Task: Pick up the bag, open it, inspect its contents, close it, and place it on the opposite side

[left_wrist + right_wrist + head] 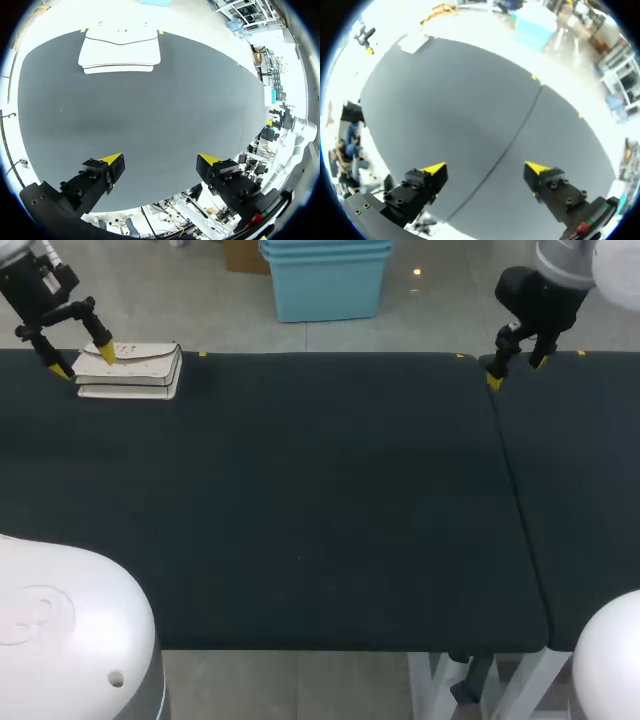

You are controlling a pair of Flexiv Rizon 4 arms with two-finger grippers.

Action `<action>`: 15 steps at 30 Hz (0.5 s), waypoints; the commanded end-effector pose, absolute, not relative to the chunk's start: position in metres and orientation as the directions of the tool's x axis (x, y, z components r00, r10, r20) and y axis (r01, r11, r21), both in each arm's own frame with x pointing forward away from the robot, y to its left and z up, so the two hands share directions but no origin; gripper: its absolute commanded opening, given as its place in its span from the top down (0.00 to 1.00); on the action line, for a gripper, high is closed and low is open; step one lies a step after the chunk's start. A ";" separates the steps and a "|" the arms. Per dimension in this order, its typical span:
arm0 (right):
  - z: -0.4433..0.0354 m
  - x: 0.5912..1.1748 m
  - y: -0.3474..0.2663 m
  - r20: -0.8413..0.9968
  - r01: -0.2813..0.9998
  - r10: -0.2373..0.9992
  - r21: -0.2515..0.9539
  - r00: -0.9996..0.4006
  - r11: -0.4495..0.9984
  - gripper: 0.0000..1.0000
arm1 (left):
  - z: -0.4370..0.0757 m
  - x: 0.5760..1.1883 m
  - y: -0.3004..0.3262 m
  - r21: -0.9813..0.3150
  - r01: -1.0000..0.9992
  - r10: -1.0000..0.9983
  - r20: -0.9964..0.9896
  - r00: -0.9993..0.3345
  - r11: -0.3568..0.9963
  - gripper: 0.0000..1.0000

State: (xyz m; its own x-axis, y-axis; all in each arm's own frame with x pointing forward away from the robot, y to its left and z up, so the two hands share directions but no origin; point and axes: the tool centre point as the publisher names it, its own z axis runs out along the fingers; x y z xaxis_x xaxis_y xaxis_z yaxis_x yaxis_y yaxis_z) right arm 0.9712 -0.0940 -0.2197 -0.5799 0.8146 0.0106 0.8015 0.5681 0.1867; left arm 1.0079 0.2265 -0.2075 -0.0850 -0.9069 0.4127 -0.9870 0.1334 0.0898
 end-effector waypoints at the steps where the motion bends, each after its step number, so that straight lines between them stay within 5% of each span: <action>1: -0.231 0.958 -0.090 -0.042 0.563 0.662 0.487 -0.748 0.667 0.00 | -0.209 1.022 0.245 0.119 -0.977 -0.823 0.563 -0.080 0.176 0.00; 15: -0.263 0.939 -0.070 -0.081 0.321 0.447 0.584 -0.891 0.745 0.00 | -0.224 1.056 0.288 0.158 -0.955 -0.773 0.626 -0.101 0.252 0.00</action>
